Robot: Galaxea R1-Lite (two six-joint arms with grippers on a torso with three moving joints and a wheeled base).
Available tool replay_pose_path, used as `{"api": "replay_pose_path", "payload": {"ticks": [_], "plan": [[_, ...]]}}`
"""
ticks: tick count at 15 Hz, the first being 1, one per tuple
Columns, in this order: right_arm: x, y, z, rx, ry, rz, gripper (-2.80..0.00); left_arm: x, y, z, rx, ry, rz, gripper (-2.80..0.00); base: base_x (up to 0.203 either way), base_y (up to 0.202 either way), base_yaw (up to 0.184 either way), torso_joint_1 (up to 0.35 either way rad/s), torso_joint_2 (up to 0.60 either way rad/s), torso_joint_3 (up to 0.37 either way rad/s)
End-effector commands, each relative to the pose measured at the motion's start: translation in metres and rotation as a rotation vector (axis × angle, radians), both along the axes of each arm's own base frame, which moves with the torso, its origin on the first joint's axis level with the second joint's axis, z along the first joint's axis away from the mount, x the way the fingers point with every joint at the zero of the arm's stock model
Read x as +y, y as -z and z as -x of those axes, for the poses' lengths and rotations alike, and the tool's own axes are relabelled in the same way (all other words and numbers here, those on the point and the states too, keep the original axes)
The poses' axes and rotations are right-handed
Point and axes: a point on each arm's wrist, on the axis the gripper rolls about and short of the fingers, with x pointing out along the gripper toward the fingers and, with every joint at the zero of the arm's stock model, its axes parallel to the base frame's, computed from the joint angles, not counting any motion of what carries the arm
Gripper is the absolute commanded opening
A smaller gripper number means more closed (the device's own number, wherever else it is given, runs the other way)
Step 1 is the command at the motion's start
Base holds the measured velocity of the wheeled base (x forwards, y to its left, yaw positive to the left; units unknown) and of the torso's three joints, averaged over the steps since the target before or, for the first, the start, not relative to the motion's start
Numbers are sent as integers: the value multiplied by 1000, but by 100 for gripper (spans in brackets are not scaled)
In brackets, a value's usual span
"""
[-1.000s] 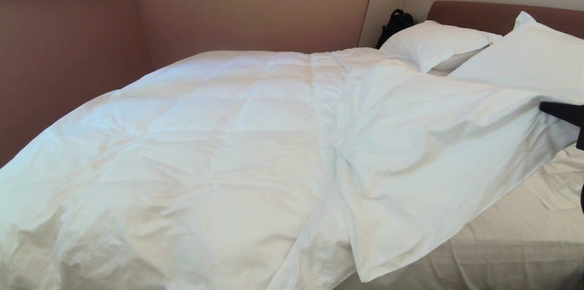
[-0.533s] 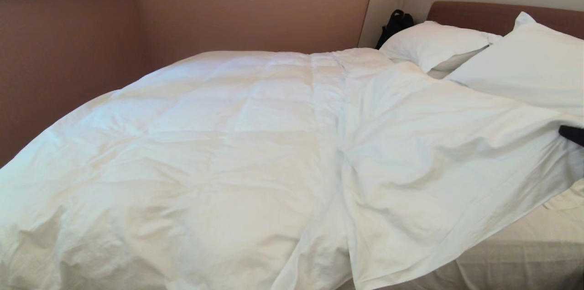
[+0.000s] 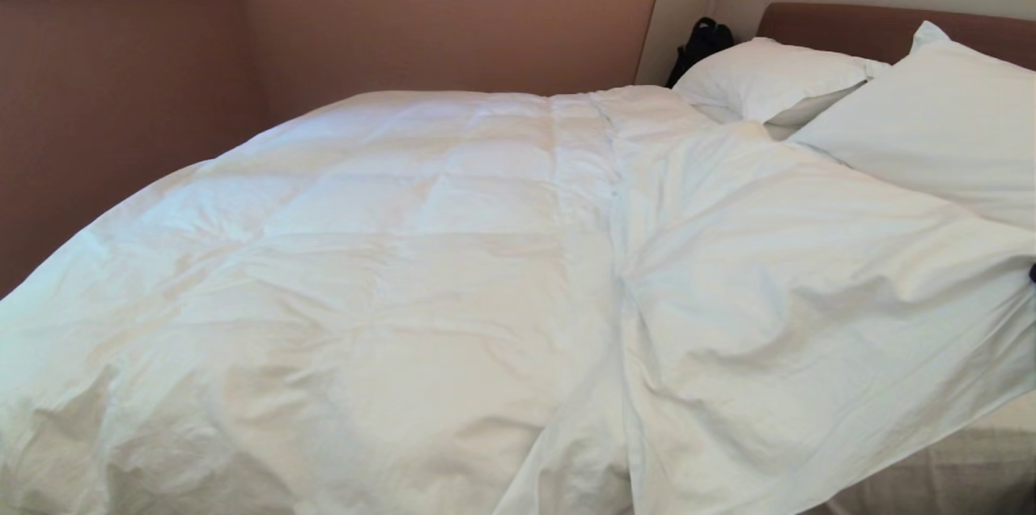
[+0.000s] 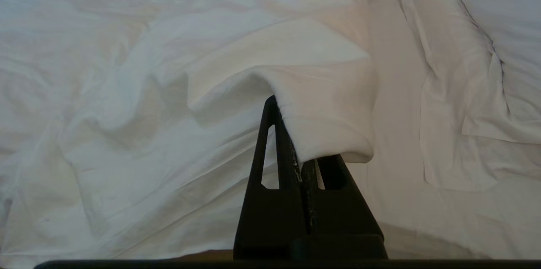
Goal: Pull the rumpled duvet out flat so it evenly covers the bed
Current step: Flatten the corners of the folded blanket
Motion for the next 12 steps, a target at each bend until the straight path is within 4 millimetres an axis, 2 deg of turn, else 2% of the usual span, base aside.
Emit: {"api": "replay_pose_path", "payload": {"ticks": [1, 12], "plan": [[1, 4, 11, -21, -1, 3, -280, 0, 0, 0, 0, 0, 0, -280, 0, 0, 0, 0, 0, 0], [5, 33, 53, -68, -3, 7, -280, 0, 0, 0, 0, 0, 0, -280, 0, 0, 0, 0, 0, 0]]}}
